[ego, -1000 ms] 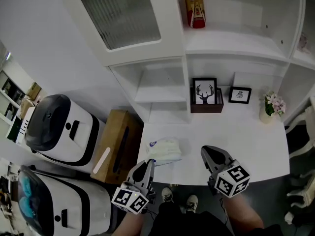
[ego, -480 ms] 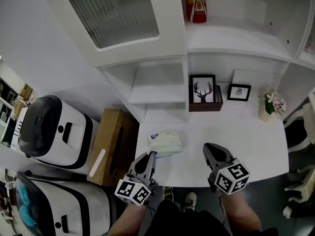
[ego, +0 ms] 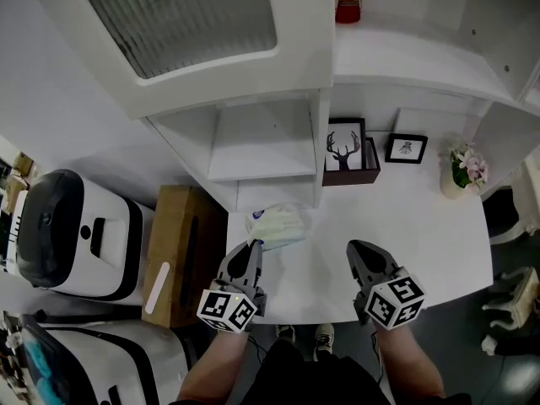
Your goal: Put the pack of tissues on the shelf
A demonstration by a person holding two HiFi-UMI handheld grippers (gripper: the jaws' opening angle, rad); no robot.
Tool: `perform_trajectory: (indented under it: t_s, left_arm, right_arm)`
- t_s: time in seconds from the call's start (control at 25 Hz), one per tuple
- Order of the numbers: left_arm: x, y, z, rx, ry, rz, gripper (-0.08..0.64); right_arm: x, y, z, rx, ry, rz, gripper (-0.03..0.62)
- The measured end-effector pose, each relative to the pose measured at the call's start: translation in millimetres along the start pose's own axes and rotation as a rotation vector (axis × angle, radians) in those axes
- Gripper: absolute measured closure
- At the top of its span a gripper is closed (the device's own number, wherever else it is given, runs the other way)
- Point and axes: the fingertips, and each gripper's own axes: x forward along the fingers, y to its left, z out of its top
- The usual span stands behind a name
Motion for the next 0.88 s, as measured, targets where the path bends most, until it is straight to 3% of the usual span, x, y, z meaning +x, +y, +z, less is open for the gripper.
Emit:
perform_trajectory:
  t_s: [0.88]
  left_arm:
    - [109, 100, -70, -0.036, 0.141, 0.060, 0.549]
  right_arm:
    - [36, -37, -44, 0.111, 0.052, -0.176, 0.588]
